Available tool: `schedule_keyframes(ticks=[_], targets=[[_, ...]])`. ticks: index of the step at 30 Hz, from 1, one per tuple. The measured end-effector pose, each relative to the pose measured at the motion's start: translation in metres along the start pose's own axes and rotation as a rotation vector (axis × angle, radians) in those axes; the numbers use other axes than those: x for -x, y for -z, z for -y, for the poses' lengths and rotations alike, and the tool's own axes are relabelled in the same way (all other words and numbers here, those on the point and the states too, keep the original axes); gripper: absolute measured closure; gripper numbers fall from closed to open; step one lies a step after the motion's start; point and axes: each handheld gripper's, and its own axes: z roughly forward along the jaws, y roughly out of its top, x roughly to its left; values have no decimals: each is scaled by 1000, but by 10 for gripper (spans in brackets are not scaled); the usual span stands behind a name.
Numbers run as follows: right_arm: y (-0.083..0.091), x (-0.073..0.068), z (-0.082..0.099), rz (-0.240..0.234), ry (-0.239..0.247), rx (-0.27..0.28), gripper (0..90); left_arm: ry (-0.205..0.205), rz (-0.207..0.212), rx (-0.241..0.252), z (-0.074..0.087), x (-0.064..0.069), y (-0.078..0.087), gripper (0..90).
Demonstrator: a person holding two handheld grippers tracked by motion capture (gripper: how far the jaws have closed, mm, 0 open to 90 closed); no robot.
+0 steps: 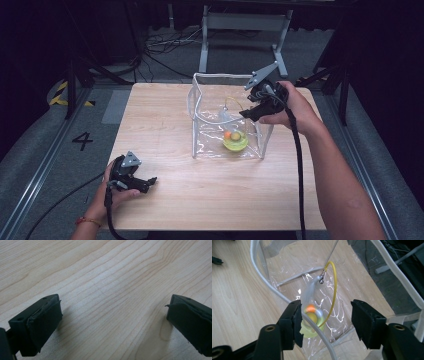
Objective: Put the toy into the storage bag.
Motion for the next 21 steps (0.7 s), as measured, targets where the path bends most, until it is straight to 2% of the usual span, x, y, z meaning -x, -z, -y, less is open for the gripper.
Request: schedule_keyframes(ticks=[9, 13, 21], targets=[[19, -5, 15, 9, 1, 29, 325, 0, -1, 0, 0, 0, 0, 2], [30, -8, 26, 29, 12, 40, 321, 3, -1, -1, 0, 0, 0, 3], [37, -13, 49, 45, 9, 53, 315, 3, -3, 1, 0, 0, 0, 3]])
